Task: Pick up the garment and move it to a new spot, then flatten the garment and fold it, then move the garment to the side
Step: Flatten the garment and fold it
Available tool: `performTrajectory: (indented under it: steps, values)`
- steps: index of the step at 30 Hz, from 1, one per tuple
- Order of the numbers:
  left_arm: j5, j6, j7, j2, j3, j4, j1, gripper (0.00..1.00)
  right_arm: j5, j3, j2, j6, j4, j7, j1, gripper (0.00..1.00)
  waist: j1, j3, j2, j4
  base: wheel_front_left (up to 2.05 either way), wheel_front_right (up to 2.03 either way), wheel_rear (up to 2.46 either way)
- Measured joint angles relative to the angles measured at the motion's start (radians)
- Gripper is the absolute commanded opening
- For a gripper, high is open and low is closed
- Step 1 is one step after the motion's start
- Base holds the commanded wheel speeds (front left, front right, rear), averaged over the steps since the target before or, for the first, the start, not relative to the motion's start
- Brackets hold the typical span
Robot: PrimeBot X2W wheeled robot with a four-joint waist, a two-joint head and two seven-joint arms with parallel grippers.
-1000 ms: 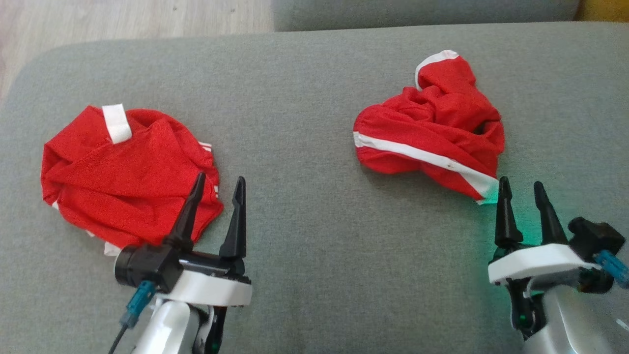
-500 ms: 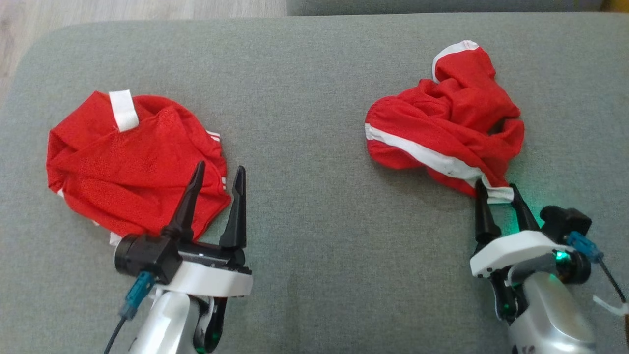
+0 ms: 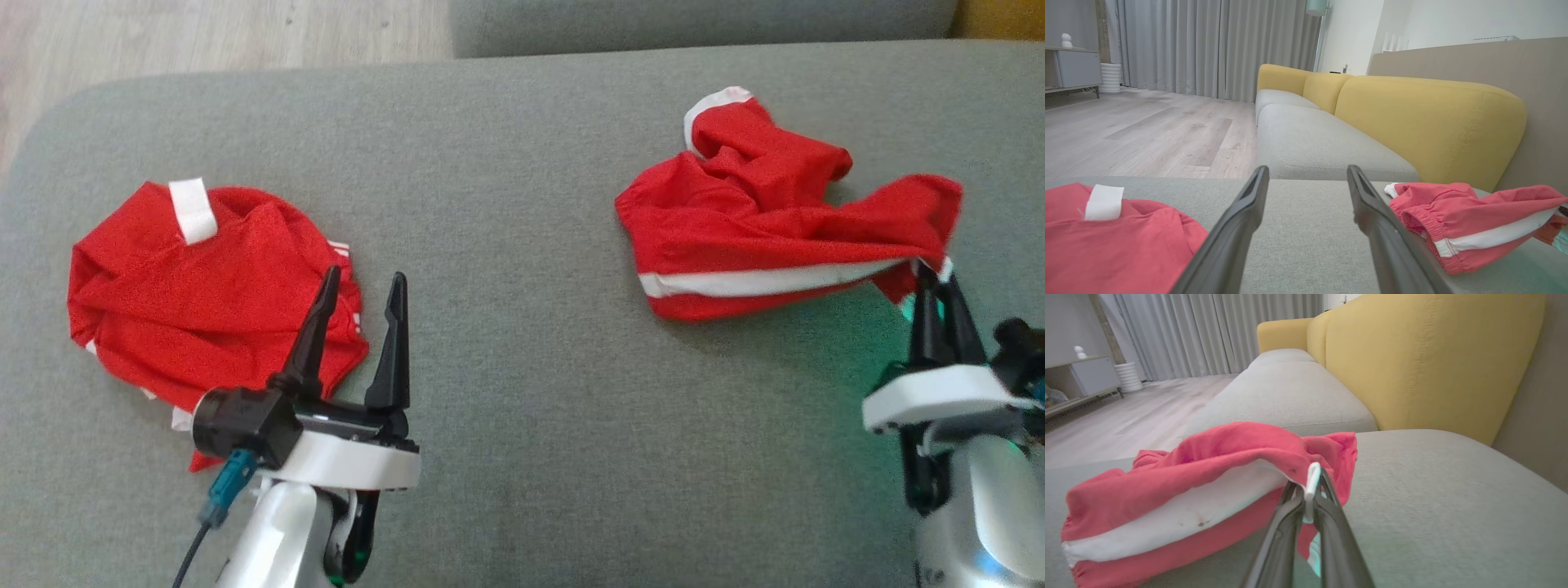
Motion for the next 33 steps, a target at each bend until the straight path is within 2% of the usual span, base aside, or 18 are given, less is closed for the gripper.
performTrajectory:
  steps: [6,7,8,9,13,17,21,28,33]
  values:
    - [-0.001,-0.001,0.0,-0.004,0.0,0.001,0.012,1.0,-0.114,-0.087,0.001,0.0,-0.046,0.009,0.033,0.0,0.0,-0.021,0.0,-0.014,0.0,0.0,0.0]
    - [-0.001,-0.001,0.0,-0.005,-0.001,0.001,0.013,1.0,-0.126,-0.106,0.001,0.0,-0.052,0.024,0.034,0.25,0.0,-0.022,0.0,-0.015,0.0,0.0,0.0]
    - [-0.001,-0.001,0.0,-0.005,-0.002,0.001,0.014,1.0,-0.131,-0.127,0.001,0.0,-0.052,0.046,0.034,0.25,0.0,-0.023,0.0,-0.015,0.0,0.0,0.0]
    - [-0.001,-0.002,0.0,-0.006,-0.003,0.001,0.014,1.0,-0.142,-0.15,0.002,0.0,-0.048,0.066,0.034,1.0,0.0,-0.024,0.0,-0.016,0.0,0.0,0.0]
    - [-0.003,-0.003,0.0,-0.006,-0.007,0.003,0.015,1.0,-0.166,-0.2,0.002,0.0,-0.031,0.102,0.034,1.0,0.0,-0.025,0.0,-0.017,0.0,0.0,0.0]
    - [-0.003,-0.007,0.0,-0.006,-0.007,0.009,0.015,1.0,-0.162,-0.18,0.002,0.0,-0.029,0.096,0.032,1.0,0.0,-0.025,0.0,-0.025,0.0,0.0,0.0]
    - [-0.003,-0.009,0.0,-0.006,-0.007,0.013,0.015,1.0,-0.102,-0.1,0.002,0.0,-0.037,0.057,0.033,1.0,0.0,-0.027,0.0,-0.034,0.0,0.0,0.0]
    - [-0.003,-0.009,0.0,-0.007,-0.007,0.012,0.016,1.0,0.078,0.164,0.002,0.0,-0.159,0.001,0.088,1.0,0.0,-0.041,0.0,-0.045,0.0,0.0,0.0]
    - [-0.003,-0.009,0.0,-0.007,-0.011,0.002,0.028,1.0,0.135,0.229,0.002,0.0,-0.277,0.0,0.198,1.0,0.0,-0.043,0.0,-0.045,0.0,0.0,0.0]
